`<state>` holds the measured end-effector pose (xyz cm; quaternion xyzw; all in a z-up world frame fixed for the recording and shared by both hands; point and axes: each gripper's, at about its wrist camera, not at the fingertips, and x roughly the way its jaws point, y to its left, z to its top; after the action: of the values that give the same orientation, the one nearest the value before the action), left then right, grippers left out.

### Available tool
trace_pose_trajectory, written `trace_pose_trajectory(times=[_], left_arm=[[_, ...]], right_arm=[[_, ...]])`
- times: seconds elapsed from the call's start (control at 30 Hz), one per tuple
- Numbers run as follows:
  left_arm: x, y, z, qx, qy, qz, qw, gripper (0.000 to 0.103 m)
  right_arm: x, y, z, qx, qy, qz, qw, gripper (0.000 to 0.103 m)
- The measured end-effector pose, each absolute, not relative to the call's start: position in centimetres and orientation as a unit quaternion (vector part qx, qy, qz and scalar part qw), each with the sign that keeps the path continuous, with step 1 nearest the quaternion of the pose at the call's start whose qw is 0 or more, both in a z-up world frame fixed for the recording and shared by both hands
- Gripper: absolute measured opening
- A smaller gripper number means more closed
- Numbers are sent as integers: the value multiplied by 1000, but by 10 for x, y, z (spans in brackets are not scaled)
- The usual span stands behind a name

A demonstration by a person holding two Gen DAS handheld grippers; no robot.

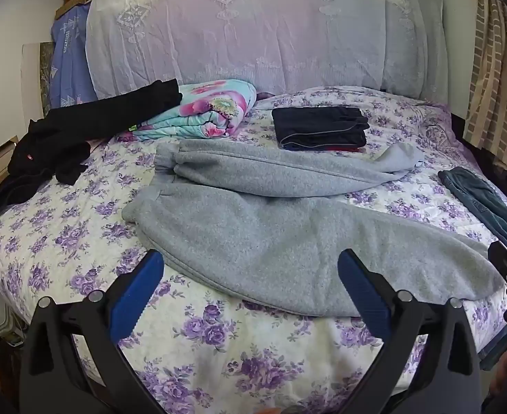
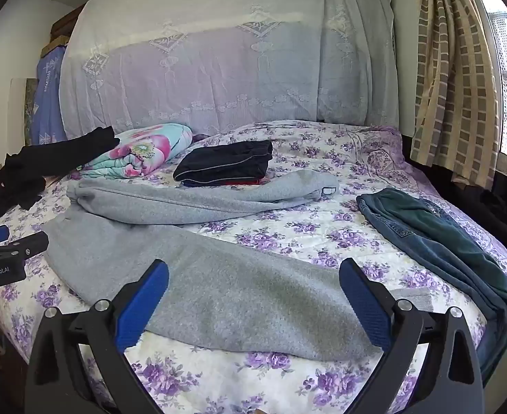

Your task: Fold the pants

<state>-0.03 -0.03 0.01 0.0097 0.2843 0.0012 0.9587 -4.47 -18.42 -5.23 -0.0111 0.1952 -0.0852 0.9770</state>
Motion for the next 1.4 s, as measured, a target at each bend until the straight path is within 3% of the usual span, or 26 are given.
trace_pose_trajectory(times=[1.4], left_arm=[[3,10,-15,-2,302,5,953,99]], right_arm=[[-43,-189,-56,4,199,-86,976,100]])
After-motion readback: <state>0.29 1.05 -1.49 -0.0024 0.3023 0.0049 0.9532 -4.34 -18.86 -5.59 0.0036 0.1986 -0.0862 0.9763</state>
